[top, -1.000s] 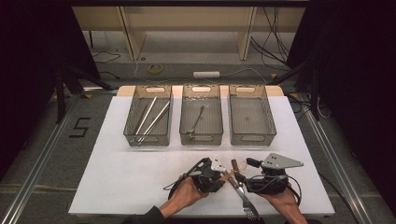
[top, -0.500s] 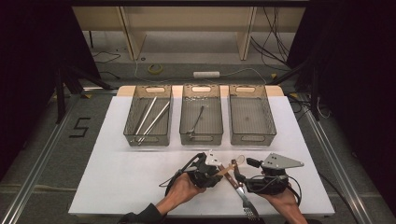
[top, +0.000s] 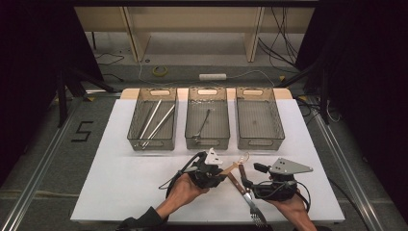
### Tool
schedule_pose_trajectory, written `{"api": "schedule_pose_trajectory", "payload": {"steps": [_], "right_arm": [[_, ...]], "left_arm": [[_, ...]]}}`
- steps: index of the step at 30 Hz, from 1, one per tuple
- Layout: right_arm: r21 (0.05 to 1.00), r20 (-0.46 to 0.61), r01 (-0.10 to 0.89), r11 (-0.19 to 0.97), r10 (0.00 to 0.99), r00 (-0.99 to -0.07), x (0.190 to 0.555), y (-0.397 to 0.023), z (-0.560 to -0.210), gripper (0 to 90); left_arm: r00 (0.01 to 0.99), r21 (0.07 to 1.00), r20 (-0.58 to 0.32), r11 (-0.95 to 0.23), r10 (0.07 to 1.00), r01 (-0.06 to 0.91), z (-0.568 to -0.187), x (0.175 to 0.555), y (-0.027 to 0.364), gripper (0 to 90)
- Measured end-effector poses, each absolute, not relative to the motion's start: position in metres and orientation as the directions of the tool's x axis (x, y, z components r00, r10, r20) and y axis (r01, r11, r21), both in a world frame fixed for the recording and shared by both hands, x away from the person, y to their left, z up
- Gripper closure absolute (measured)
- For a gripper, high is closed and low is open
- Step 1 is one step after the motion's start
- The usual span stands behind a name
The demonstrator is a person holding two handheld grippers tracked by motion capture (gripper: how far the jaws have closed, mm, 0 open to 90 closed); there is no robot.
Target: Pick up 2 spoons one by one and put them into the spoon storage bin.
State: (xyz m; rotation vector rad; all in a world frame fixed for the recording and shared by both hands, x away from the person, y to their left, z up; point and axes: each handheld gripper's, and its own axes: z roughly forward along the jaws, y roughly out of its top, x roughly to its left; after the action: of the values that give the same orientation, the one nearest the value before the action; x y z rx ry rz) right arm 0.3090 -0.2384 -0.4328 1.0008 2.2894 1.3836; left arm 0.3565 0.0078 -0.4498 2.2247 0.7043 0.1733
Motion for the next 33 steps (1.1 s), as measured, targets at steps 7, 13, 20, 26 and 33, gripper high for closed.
{"api": "schedule_pose_trajectory", "payload": {"steps": [7,13,20,26,33], "right_arm": [[0.86,0.106,0.414,0.3,0.687,-0.719,0.309,-0.238,-0.433,29.8],[0.86,0.106,0.413,0.299,0.687,-0.718,0.309,-0.238,-0.433,29.7],[0.858,0.107,0.415,0.302,0.686,-0.719,0.309,-0.239,-0.433,29.7],[0.859,0.106,0.415,0.3,0.688,-0.718,0.309,-0.238,-0.433,29.7],[0.858,0.113,0.419,0.297,0.687,-0.718,0.309,-0.239,-0.433,29.7]], "left_arm": [[0.837,0.724,-0.095,-0.54,0.539,0.43,-0.447,0.358,0.011,73.5],[0.836,0.735,-0.094,-0.528,0.541,0.425,-0.441,0.359,0.015,73.5],[0.829,0.75,-0.09,-0.511,0.552,0.421,-0.432,0.363,0.023,73.5],[0.823,0.759,-0.087,-0.498,0.561,0.42,-0.427,0.367,0.028,73.5],[0.806,0.775,-0.089,-0.467,0.585,0.425,-0.419,0.374,0.037,73.5]]}}
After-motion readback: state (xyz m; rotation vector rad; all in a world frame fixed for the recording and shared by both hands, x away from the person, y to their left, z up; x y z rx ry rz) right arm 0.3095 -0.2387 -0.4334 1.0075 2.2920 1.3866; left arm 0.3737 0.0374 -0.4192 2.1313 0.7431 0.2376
